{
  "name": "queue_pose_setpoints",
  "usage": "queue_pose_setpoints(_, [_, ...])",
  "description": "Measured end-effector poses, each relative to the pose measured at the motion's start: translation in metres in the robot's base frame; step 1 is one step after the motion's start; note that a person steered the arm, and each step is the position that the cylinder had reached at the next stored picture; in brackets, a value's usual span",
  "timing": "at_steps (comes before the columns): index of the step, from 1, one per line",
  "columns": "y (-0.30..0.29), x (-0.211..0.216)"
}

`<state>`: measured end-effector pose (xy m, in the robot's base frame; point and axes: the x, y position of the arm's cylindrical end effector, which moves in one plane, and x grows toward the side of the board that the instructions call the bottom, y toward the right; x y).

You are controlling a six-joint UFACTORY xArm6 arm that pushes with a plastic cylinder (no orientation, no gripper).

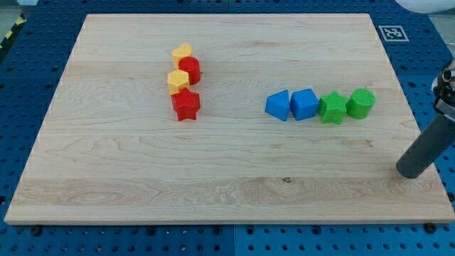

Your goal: Move green star slightly up

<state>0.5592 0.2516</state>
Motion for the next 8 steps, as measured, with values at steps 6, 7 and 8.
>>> queue_pose_setpoints(6, [-0.081, -0.077])
queue_pose_setpoints(7, [-0.085, -0.099])
queue_pose_setpoints(8, [-0.086, -0.124])
